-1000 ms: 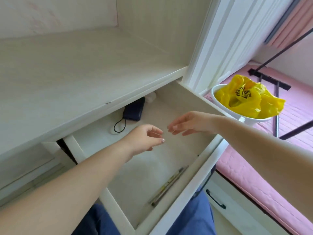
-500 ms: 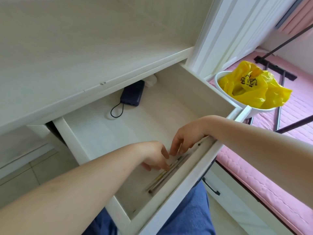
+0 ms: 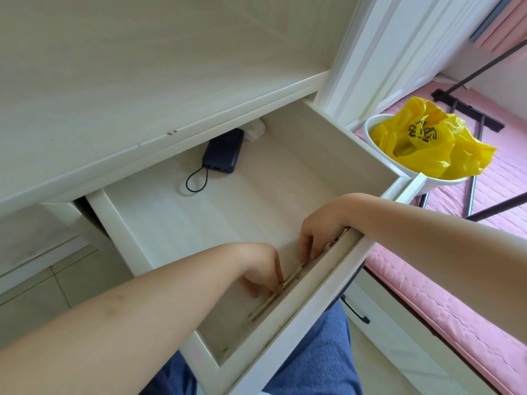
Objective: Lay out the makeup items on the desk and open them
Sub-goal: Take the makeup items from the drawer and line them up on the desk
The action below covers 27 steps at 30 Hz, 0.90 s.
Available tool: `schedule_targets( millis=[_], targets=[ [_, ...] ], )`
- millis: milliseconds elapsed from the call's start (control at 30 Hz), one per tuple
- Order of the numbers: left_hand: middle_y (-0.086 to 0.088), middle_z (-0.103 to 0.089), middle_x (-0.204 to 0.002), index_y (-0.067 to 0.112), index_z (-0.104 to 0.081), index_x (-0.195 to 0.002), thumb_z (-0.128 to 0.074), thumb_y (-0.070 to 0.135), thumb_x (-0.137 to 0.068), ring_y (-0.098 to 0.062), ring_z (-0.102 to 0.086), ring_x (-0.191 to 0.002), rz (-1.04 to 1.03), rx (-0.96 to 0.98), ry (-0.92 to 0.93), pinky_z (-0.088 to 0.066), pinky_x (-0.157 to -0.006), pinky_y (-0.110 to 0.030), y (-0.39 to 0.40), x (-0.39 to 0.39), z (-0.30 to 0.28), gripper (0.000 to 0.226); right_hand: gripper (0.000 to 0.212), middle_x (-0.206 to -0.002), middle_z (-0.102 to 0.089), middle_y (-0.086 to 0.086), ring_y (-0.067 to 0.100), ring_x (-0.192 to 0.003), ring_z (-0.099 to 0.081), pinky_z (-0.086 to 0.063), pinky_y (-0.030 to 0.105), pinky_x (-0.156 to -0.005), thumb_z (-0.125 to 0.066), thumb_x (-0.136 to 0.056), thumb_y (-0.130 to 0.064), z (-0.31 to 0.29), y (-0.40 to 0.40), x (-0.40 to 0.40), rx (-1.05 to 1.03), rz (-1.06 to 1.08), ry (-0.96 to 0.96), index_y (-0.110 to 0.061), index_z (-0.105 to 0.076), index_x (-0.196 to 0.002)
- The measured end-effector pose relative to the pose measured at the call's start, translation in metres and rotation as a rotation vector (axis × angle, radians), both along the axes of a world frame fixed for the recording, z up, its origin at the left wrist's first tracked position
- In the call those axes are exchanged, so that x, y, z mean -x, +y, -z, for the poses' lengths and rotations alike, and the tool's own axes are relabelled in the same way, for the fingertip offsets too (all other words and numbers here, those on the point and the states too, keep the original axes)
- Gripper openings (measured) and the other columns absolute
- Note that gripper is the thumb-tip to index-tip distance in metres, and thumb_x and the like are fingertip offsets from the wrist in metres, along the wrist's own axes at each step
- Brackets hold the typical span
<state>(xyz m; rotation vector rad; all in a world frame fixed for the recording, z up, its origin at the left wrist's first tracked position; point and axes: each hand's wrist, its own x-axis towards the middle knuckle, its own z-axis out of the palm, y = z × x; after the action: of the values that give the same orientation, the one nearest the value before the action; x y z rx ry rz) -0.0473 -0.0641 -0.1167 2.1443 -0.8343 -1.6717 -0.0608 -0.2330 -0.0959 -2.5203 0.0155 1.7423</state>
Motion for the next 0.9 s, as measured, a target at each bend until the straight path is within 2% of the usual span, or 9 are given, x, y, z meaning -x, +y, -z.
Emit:
schedule_targets(
  millis=[133, 233, 367, 433, 567, 633, 700, 800, 900],
  targets=[
    [-0.007, -0.064, -0.12, 0.008, -0.065, -0.119, -0.065, 0.013, -0.085, -0.018, -0.063, -0.101, 0.024, -0.001, -0.023, -0.057, -0.079, -0.028, 0.001, 0.001, 0.002, 0.035, 0.026, -0.105, -0.07, -0.004, 0.022, -0.101, -0.064, -0.052, 0.042, -0.093, -0.062, -0.082, -0.025, 0.006, -0.001, 0.0, 0.03, -0.003, 0.014, -0.031, -0.07, -0.107],
    [-0.007, -0.063, -0.12, 0.007, -0.065, -0.118, -0.064, 0.012, -0.085, -0.016, -0.062, -0.092, 0.027, 0.001, -0.032, -0.056, -0.077, -0.026, 0.001, 0.001, 0.002, 0.034, 0.024, -0.102, -0.068, -0.004, 0.022, -0.102, -0.063, -0.052, 0.035, -0.088, -0.062, -0.085, -0.028, 0.006, 0.0, -0.001, 0.011, -0.005, 0.01, -0.024, -0.068, -0.108],
    [-0.011, -0.062, -0.118, 0.005, -0.062, -0.12, -0.062, 0.008, -0.085, -0.012, -0.06, -0.073, 0.03, 0.008, -0.043, -0.056, -0.077, -0.028, 0.001, 0.002, 0.002, 0.035, 0.017, -0.089, -0.066, -0.008, 0.016, -0.089, -0.061, -0.05, 0.035, -0.086, -0.062, -0.087, -0.031, 0.002, -0.001, -0.001, -0.048, 0.024, 0.015, -0.026, -0.068, -0.102],
    [-0.011, -0.063, -0.113, 0.005, -0.062, -0.118, -0.062, 0.009, -0.085, -0.014, -0.061, -0.073, 0.046, 0.015, -0.06, -0.057, -0.08, -0.031, 0.002, 0.003, 0.002, 0.034, 0.018, -0.095, -0.069, -0.005, 0.018, -0.091, -0.063, -0.051, 0.036, -0.089, -0.064, -0.085, -0.031, 0.001, -0.001, -0.001, -0.076, 0.033, 0.007, -0.028, -0.068, -0.102],
    [-0.008, -0.063, -0.119, 0.008, -0.062, -0.118, -0.064, 0.016, -0.084, -0.02, -0.063, -0.093, 0.1, 0.048, -0.118, -0.054, -0.09, -0.037, 0.002, 0.005, 0.0, 0.035, 0.023, -0.106, -0.07, -0.005, 0.017, -0.1, -0.064, -0.051, 0.034, -0.091, -0.064, -0.086, -0.032, -0.002, 0.001, 0.001, -0.099, 0.052, -0.008, -0.03, -0.068, -0.108],
    [-0.005, -0.061, -0.121, 0.011, -0.06, -0.12, -0.064, 0.019, -0.085, -0.017, -0.059, -0.09, 0.113, 0.062, -0.153, -0.053, -0.091, -0.034, 0.003, 0.005, -0.001, 0.037, 0.024, -0.106, -0.07, -0.005, 0.015, -0.098, -0.064, -0.051, 0.032, -0.09, -0.064, -0.086, -0.032, -0.003, 0.002, 0.001, -0.105, 0.063, -0.004, -0.029, -0.067, -0.109],
    [-0.006, -0.062, -0.117, 0.011, -0.06, -0.117, -0.065, 0.019, -0.084, -0.017, -0.06, -0.085, 0.095, 0.076, -0.15, -0.056, -0.086, -0.033, 0.004, 0.005, -0.001, 0.034, 0.025, -0.104, -0.069, -0.007, 0.01, -0.09, -0.062, -0.051, 0.028, -0.084, -0.065, -0.085, -0.031, -0.004, 0.001, 0.001, -0.109, 0.087, -0.015, -0.027, -0.066, -0.11],
    [-0.006, -0.062, -0.103, 0.008, -0.062, -0.113, -0.065, 0.015, -0.084, -0.016, -0.062, -0.077, 0.023, 0.111, -0.113, -0.058, -0.077, -0.029, 0.004, 0.002, -0.005, 0.03, 0.024, -0.106, -0.068, -0.004, 0.009, -0.085, -0.063, -0.052, 0.027, -0.081, -0.07, -0.082, -0.029, -0.005, -0.006, 0.002, -0.135, 0.227, -0.072, -0.029, -0.063, -0.105],
    [-0.008, -0.063, -0.095, 0.005, -0.065, -0.107, -0.063, 0.01, -0.084, -0.017, -0.063, -0.078, -0.15, 0.175, -0.076, -0.058, -0.075, -0.029, 0.007, -0.008, -0.012, 0.023, 0.017, -0.102, -0.07, 0.006, 0.015, -0.091, -0.068, -0.056, 0.03, -0.085, -0.07, -0.083, -0.016, -0.01, -0.015, 0.003, -0.295, 0.611, -0.193, -0.022, -0.063, -0.098]
  ],
)
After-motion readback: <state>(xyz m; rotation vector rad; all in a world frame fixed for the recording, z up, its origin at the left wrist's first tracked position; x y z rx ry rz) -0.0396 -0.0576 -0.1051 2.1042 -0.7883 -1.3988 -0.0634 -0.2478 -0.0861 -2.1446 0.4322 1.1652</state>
